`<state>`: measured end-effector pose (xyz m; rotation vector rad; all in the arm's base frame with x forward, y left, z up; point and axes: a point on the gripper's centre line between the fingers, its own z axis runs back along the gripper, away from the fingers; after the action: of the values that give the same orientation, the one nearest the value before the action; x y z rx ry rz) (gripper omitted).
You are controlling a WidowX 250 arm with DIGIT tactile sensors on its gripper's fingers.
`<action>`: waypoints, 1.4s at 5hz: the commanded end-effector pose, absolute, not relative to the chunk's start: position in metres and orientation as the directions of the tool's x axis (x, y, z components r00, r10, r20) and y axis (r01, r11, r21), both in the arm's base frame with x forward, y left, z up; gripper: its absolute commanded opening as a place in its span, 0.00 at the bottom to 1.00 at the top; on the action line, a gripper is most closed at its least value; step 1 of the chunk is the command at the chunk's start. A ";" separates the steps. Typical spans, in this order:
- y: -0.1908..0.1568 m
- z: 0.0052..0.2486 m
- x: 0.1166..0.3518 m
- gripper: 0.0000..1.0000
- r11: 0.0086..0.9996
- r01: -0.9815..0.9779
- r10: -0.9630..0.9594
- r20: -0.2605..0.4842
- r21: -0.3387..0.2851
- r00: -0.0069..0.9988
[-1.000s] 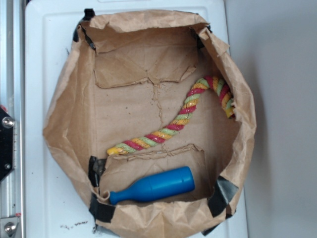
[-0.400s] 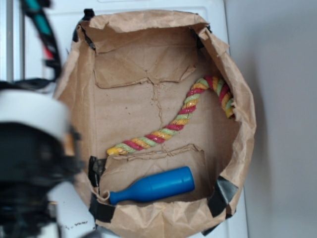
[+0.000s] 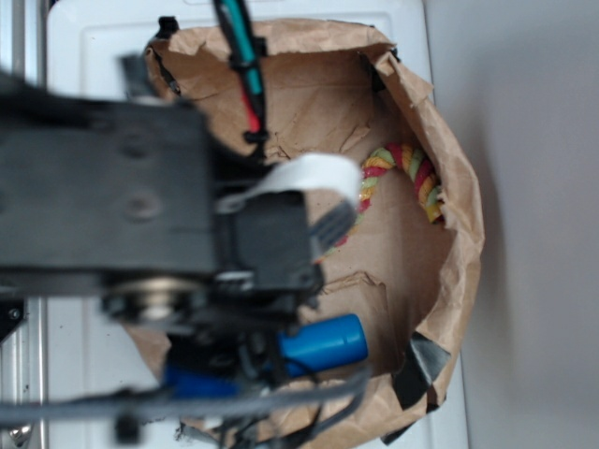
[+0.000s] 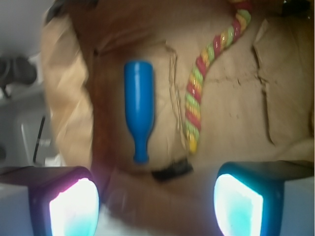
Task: Grab the blue bottle.
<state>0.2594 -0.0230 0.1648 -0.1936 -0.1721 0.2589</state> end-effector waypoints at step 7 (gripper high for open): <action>-0.090 0.067 0.283 1.00 0.966 -0.162 0.178 0.067 -0.202 0.982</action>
<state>0.2800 -0.0846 0.0513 -0.1863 -0.0481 0.1962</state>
